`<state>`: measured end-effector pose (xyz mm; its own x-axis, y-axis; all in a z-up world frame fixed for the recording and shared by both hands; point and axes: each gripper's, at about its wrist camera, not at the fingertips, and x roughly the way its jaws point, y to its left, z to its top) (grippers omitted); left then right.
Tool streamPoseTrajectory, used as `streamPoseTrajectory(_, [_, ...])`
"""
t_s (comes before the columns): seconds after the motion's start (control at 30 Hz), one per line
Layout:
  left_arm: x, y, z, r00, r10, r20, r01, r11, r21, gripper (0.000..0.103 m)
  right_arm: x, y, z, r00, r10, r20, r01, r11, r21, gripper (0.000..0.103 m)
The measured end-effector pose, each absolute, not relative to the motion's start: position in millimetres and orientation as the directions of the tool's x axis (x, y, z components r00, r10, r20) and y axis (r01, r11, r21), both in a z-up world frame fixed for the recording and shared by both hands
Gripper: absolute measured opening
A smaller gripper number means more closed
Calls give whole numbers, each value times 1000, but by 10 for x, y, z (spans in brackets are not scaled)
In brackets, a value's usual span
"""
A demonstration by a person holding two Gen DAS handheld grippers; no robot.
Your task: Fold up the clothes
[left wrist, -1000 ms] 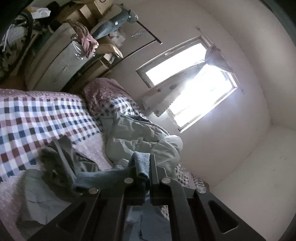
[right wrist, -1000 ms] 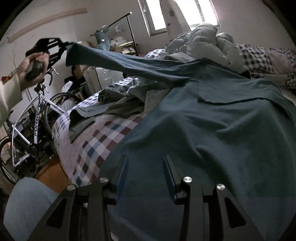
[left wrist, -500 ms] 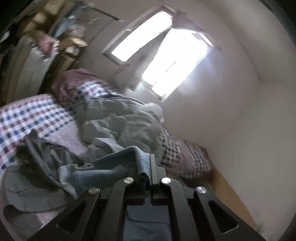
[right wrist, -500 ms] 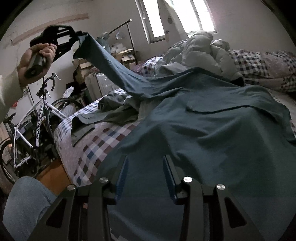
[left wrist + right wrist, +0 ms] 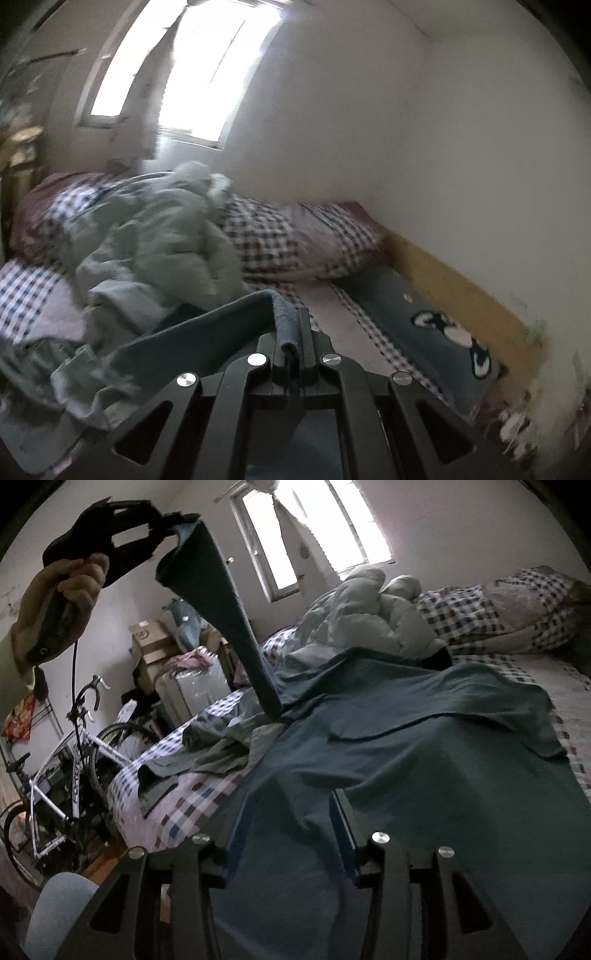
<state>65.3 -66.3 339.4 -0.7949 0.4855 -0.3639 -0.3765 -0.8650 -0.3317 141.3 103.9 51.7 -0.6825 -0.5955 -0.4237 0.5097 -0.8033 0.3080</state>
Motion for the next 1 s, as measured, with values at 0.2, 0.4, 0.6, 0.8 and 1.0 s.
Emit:
streamPoseTrajectory(0.2, [356, 404, 3268, -683, 567, -460, -513, -821, -251, 1, 1332, 1442, 587, -728, -568, -385, 443, -817, 369, 49])
streamPoseTrajectory(0.4, [5, 1555, 2730, -569, 558, -604, -607, -781, -151, 1, 1238, 1922, 684, -784, -524, -333, 363, -822, 440, 52])
streamPoseTrajectory(0.6, [-349, 2338, 2078, -500, 502, -706, -619, -777, -114, 1, 1137, 2476, 664, -830, -459, -318, 239, -807, 540, 54])
streamPoseTrajectory(0.8, [-644, 2670, 1622, -430, 480, -765, -594, -788, -160, 67, 1062, 2713, 601, -839, -406, -363, 154, -817, 556, 54])
streamPoseTrajectory(1.0, [-733, 2342, 1742, -454, 535, -713, -567, -790, -232, 84, 1028, 2796, 546, -832, -404, -380, 124, -804, 582, 54])
